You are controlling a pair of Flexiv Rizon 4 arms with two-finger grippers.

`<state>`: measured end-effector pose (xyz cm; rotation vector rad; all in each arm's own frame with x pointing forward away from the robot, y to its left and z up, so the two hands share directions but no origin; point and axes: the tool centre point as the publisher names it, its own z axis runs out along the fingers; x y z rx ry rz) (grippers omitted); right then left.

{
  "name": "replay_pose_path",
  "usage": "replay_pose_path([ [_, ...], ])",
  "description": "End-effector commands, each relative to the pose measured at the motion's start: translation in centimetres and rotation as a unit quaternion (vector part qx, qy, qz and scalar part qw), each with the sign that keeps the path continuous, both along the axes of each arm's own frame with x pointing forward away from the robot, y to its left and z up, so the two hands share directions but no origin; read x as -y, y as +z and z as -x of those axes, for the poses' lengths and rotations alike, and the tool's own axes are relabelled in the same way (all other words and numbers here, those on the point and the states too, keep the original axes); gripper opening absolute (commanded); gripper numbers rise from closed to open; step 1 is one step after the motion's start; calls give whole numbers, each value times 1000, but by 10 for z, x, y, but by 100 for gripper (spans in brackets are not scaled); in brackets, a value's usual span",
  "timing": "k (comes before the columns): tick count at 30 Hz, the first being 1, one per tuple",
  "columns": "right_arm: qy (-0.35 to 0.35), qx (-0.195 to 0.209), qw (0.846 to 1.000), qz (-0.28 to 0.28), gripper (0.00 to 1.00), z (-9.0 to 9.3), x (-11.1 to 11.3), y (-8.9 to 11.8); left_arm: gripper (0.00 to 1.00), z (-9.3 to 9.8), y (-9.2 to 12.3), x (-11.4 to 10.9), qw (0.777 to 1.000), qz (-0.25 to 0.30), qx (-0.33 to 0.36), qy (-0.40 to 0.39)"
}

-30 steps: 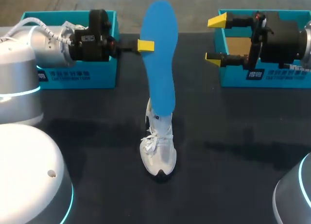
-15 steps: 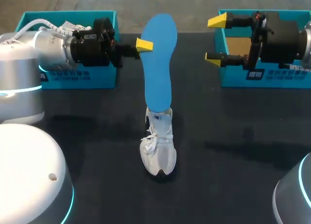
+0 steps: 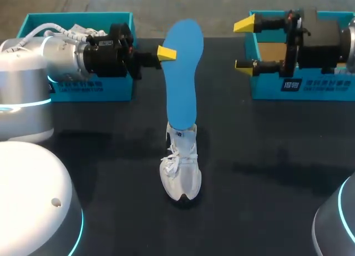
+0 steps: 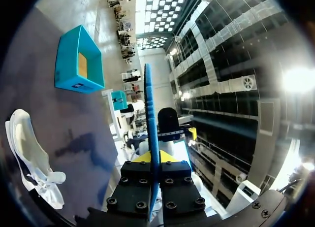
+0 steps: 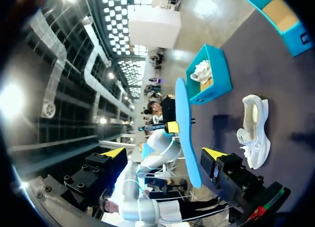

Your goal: Take the shoe out of the shoebox, open the shoe tongue, remove and reinsert the insole, then place the shoe into the shoebox

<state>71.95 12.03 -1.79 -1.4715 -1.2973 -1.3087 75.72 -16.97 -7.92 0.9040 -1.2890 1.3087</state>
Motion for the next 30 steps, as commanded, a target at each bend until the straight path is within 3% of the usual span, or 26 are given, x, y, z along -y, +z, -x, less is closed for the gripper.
replay_pose_path([
  [1,-5,-13,997,74,100,-1,-2,21,0,-1,-2,0,1000,0,-1,-2],
  [11,-1,-28,982,188,100,-1,-17,41,0,-1,-7,1,1000,-9,-13,-12],
  [12,-1,-30,973,228,100,-1,-24,47,0,-1,-8,2,1000,-9,-15,-13],
  [18,-5,-26,945,327,100,1,-41,58,0,-4,-9,2,1000,-9,-19,-13],
  [23,-10,-28,917,398,100,2,-52,62,0,-4,-11,3,1000,-12,-22,-15],
  [26,-9,-28,910,414,100,2,-55,63,0,-4,-11,3,1000,-12,-22,-16],
  [30,-7,-32,884,466,100,2,-63,64,0,-5,-11,4,1000,-14,-22,-15],
])
